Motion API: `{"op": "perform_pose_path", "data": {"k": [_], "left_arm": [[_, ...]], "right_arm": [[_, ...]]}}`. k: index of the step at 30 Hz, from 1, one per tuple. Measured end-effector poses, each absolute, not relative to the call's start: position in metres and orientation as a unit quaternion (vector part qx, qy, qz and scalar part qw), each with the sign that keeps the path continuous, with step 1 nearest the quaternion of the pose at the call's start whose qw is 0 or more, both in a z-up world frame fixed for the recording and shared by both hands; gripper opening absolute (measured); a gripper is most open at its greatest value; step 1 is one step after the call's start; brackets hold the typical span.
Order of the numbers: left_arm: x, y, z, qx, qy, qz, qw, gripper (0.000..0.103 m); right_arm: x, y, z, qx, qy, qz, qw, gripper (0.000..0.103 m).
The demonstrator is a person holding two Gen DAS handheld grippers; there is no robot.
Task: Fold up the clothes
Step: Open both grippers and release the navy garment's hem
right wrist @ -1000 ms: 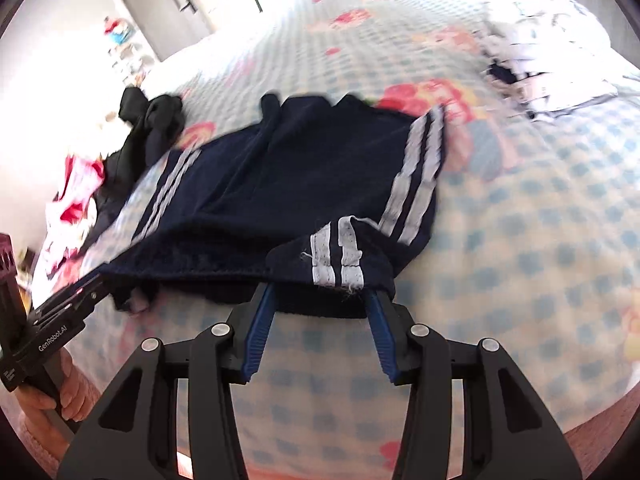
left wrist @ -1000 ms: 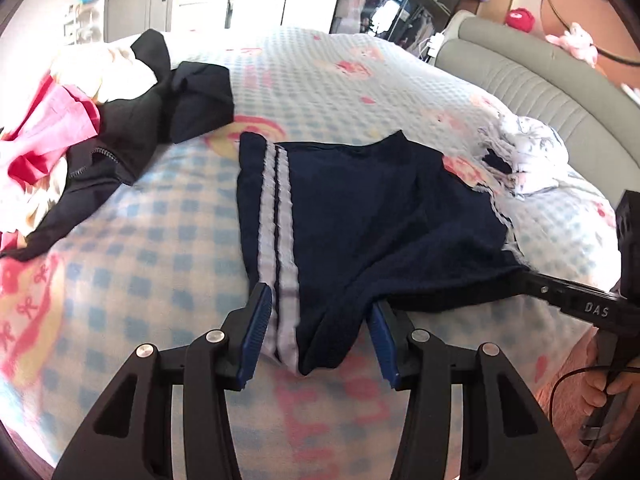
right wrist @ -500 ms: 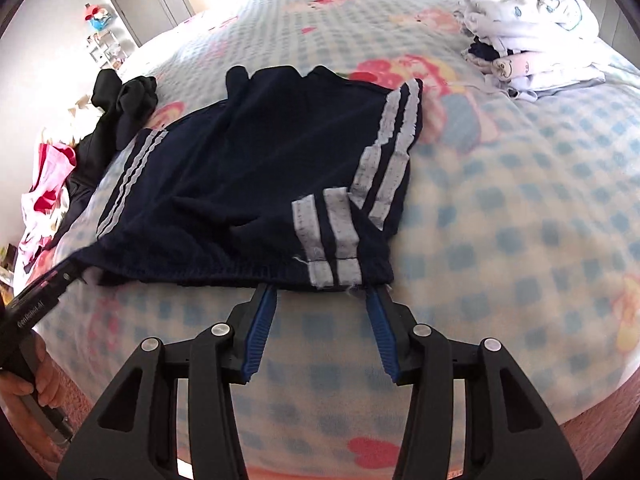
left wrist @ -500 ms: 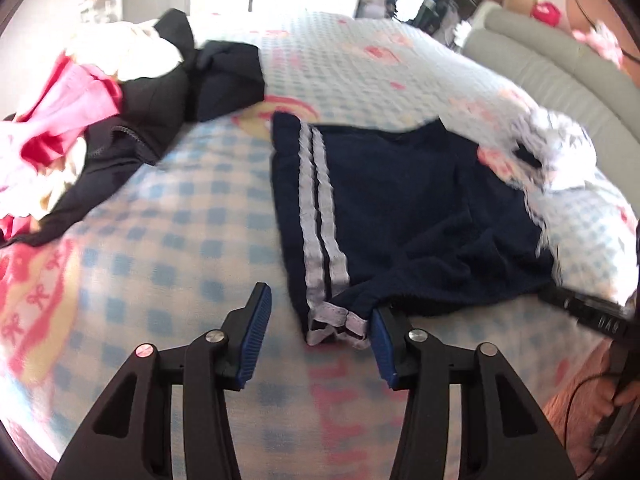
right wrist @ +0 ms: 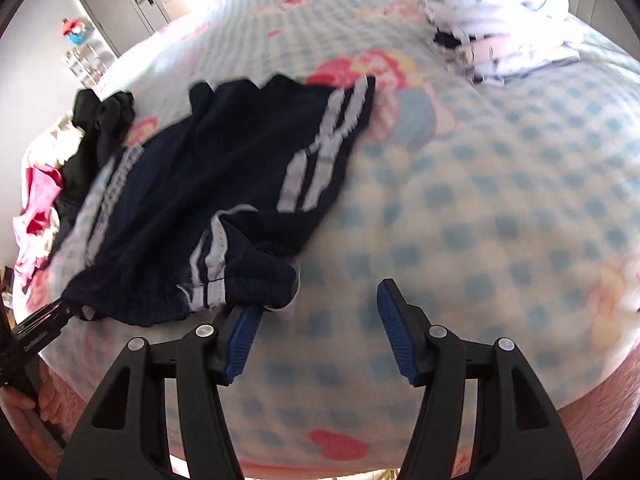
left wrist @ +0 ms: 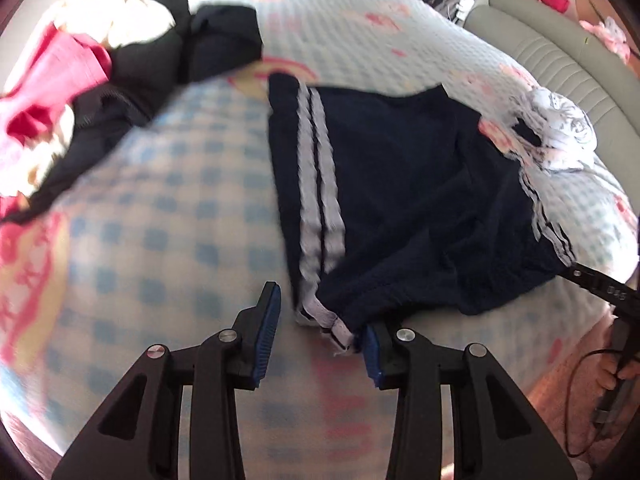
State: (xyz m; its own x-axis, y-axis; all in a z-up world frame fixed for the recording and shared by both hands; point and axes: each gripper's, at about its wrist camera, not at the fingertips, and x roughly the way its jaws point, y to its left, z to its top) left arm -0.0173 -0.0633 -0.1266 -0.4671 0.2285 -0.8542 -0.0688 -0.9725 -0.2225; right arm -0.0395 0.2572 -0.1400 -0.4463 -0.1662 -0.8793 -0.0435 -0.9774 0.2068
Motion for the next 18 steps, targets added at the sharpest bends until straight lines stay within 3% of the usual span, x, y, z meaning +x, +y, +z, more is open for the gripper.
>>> {"op": "perform_pose_path", "data": {"k": [3, 7, 9, 10, 11, 18], "left_arm": [[-0.011, -0.064, -0.132, -0.510, -0.100, 0.849, 0.098, 0.047], [-0.004, -0.062, -0.141, -0.512, -0.124, 0.844, 0.102, 0.044], [-0.004, -0.059, -0.136, -0.508, -0.120, 0.846, 0.106, 0.025], [-0.004, -0.057, -0.133, -0.506, -0.119, 0.847, 0.109, 0.021], [-0.002, -0.057, -0.125, -0.498, -0.116, 0.852, 0.112, 0.017], [0.013, -0.059, -0.067, -0.439, -0.110, 0.880, 0.145, 0.015]], "right_arm": [[-0.040, 0.257, -0.143, 0.530, -0.102, -0.841, 0.042, 0.060], [-0.045, 0.248, -0.149, 0.523, -0.102, -0.842, 0.082, 0.060], [-0.045, 0.247, -0.147, 0.517, -0.113, -0.843, 0.100, 0.031], [-0.043, 0.247, -0.144, 0.512, -0.120, -0.844, 0.106, 0.024], [-0.040, 0.249, -0.137, 0.504, -0.135, -0.845, 0.119, 0.008], [-0.011, 0.271, -0.094, 0.455, -0.226, -0.842, 0.179, 0.007]]}}
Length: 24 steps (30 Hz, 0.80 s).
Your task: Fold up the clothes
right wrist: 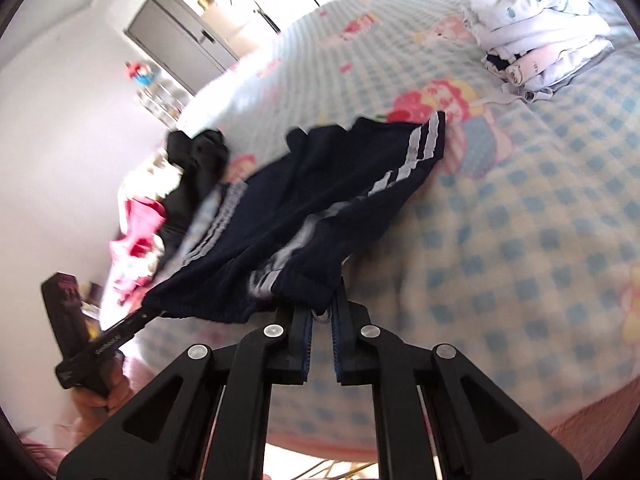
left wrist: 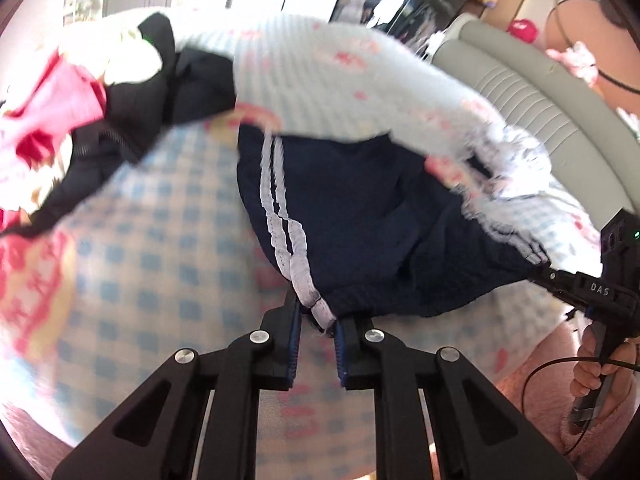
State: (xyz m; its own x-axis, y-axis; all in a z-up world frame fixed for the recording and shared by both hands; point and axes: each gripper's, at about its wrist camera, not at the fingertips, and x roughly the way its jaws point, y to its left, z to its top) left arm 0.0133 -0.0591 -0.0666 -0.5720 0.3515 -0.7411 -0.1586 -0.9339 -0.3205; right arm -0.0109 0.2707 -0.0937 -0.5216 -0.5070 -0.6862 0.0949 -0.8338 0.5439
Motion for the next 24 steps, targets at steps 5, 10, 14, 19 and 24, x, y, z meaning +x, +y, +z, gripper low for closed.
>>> {"op": "perform_pose_path", "data": {"k": [5, 10, 14, 19, 24], "left_arm": [[0.025, -0.059, -0.059, -0.448, -0.096, 0.874, 0.161, 0.015], [0.025, -0.055, -0.094, -0.512, -0.081, 0.840, 0.157, 0.015], [0.026, -0.052, -0.118, -0.564, -0.070, 0.809, 0.150, 0.022], [0.028, -0.067, -0.105, -0.546, -0.107, 0.805, 0.205, 0.047], [0.024, -0.085, -0.084, -0.500, -0.136, 0.824, 0.230, 0.047]], "right_arm": [[0.008, 0.287, -0.090, 0.451, -0.297, -0.819, 0.194, 0.006], [0.008, 0.278, -0.121, 0.517, -0.228, -0.814, 0.131, 0.007], [0.004, 0.274, -0.150, 0.572, -0.230, -0.779, 0.111, 0.018], [0.006, 0.270, -0.141, 0.574, -0.209, -0.782, 0.125, 0.029], [0.003, 0.265, -0.115, 0.545, -0.190, -0.799, 0.169, 0.031]]}}
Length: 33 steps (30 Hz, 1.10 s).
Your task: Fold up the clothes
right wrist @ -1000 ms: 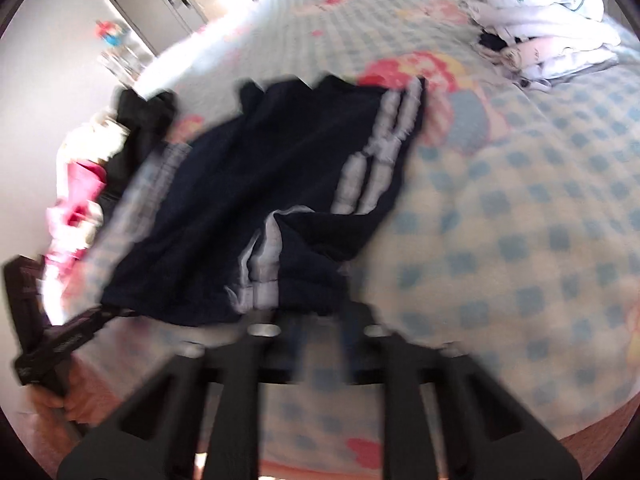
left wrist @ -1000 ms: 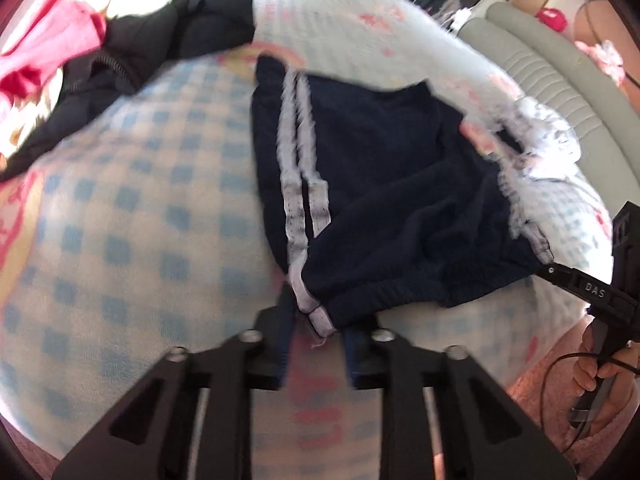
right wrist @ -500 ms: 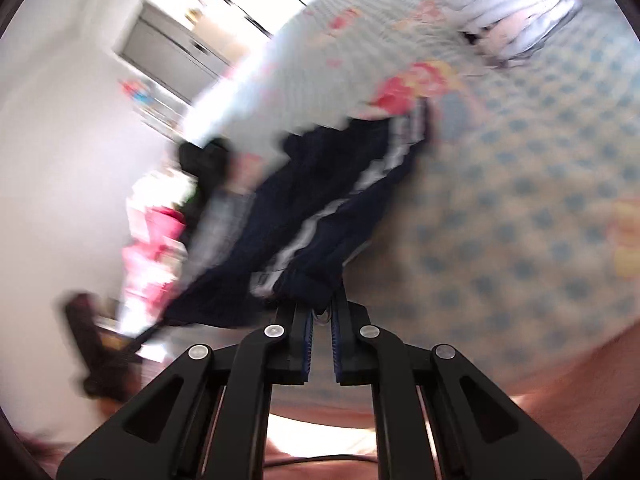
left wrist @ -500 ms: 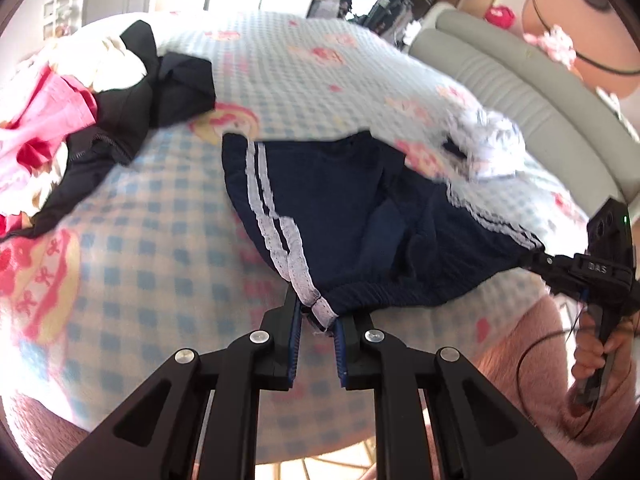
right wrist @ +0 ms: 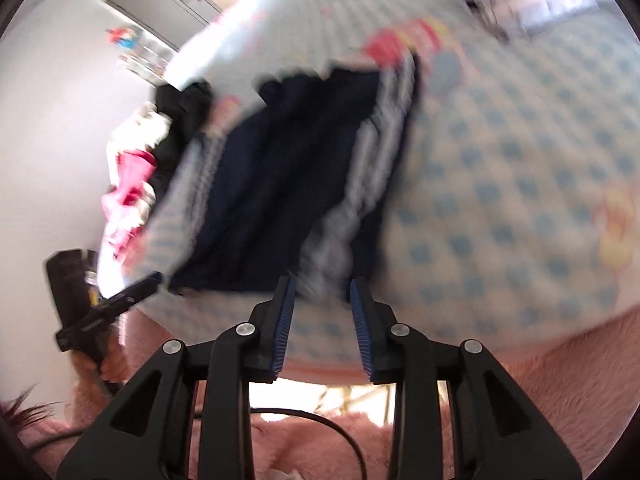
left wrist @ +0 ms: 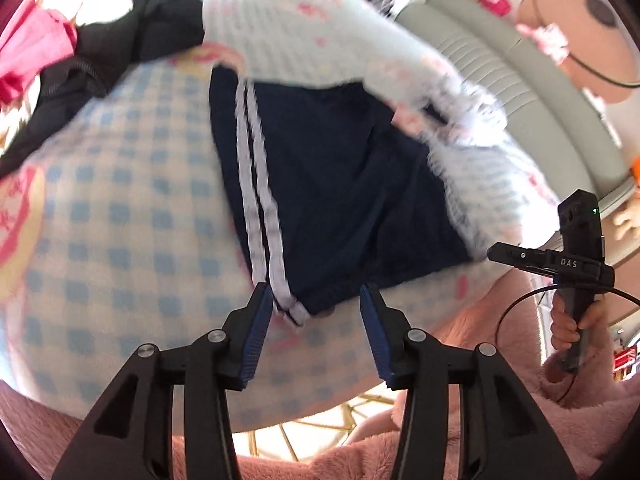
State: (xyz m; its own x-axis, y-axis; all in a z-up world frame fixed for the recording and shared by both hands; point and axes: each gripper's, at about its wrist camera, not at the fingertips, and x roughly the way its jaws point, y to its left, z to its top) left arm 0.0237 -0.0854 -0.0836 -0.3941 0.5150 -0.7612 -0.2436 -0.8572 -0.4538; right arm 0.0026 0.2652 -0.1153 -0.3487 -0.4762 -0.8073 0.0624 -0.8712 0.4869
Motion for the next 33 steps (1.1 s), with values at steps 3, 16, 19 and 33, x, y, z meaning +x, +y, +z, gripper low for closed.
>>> {"op": "perform_pose_path", "data": {"k": [3, 16, 19, 33], "left_arm": [[0.015, -0.085, -0.083, -0.488, -0.146, 0.830, 0.228, 0.047], [-0.042, -0.071, -0.094, -0.512, -0.079, 0.839, 0.163, 0.045], [-0.077, -0.076, -0.078, -0.479, -0.073, 0.862, 0.150, 0.048], [-0.171, -0.065, -0.135, -0.493, -0.035, 0.867, 0.063, 0.023]], "right_arm": [[-0.004, 0.265, -0.106, 0.525, -0.181, -0.816, 0.164, 0.037], [-0.045, 0.257, -0.100, 0.540, -0.122, -0.816, 0.166, 0.038], [-0.076, 0.231, -0.068, 0.501, -0.071, -0.837, 0.211, 0.043], [-0.186, 0.168, -0.123, 0.539, -0.036, -0.817, 0.202, 0.046]]}}
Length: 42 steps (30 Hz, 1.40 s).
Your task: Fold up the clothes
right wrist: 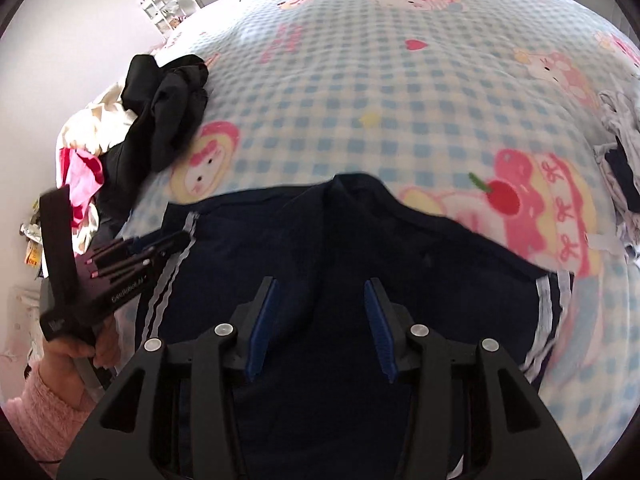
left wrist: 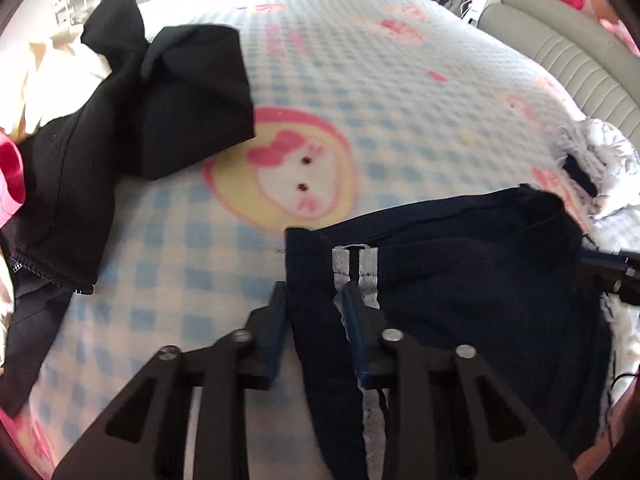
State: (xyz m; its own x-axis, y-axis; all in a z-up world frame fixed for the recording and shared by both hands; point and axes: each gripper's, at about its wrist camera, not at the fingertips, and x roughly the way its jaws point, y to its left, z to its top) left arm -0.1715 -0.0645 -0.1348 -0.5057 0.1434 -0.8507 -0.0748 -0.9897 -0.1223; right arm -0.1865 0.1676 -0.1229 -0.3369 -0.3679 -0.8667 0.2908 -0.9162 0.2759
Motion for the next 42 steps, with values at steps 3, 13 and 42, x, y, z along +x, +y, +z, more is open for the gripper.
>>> {"op": "perform_pose_path", "data": {"k": [3, 13, 42], "left_arm": [[-0.167, -0.076, -0.128, -0.487, -0.052, 0.870, 0.057, 0.023], [-0.171, -0.089, -0.133, -0.492, -0.095, 0.862, 0.079, 0.063], [-0.157, -0.160, -0.119, -0.474, -0.180, 0.862, 0.015, 0.054]], "right_arm": [[-0.193, 0.167, -0.123, 0.535, -0.026, -0.820, 0.200, 0.046], [-0.210, 0.149, -0.139, 0.547, -0.009, -0.804, 0.231, 0.046], [-0.239, 0.151, -0.129, 0.507, 0.044, -0.850, 0.137, 0.051]]}}
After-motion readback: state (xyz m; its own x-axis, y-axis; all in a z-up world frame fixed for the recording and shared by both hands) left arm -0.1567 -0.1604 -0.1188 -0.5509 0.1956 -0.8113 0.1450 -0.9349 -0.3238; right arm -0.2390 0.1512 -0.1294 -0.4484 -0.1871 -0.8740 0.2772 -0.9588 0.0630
